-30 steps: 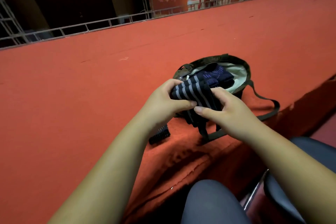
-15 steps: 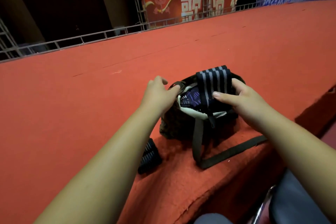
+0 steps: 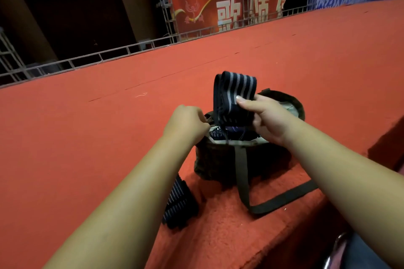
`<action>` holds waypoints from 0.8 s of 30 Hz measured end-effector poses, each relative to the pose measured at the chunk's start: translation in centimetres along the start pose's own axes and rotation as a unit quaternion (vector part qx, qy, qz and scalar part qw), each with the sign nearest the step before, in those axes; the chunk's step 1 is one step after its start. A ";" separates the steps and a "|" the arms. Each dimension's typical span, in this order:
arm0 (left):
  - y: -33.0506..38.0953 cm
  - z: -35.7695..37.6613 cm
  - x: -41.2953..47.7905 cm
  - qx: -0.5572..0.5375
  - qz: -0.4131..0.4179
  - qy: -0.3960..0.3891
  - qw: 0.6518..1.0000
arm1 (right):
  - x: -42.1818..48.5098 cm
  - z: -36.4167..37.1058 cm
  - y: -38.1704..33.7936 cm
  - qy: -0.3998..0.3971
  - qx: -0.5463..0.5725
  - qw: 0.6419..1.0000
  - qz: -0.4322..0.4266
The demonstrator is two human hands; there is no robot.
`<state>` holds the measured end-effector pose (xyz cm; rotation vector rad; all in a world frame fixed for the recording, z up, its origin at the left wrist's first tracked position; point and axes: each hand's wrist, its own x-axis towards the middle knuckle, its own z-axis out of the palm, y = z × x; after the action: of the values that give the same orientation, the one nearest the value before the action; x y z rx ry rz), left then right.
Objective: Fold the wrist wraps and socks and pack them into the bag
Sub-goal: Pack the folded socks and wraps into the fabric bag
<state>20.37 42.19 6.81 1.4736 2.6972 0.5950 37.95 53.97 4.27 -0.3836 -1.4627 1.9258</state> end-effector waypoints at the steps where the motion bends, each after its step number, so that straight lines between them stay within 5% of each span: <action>1: 0.1 -0.1 -0.2 0.010 0.009 -0.026 1.000 | 0.2 0.1 0.4 -0.002 -0.028 1.000 0.009; 6: -0.5 0.0 -0.6 -0.105 -0.025 -0.138 0.984 | 0.7 0.2 2.5 0.007 -0.100 0.994 0.037; 14: -2.1 -0.5 0.6 -0.340 -0.098 -0.003 0.935 | 1.3 0.4 3.0 -0.025 -0.182 0.980 0.083; 24: -1.5 -1.6 0.4 -0.263 -0.002 0.139 0.955 | 3.8 3.3 1.6 -0.020 -0.487 0.858 0.164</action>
<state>18.66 41.30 7.88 1.3107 2.4180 1.4787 32.67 53.92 4.51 -1.0995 -2.4574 1.2507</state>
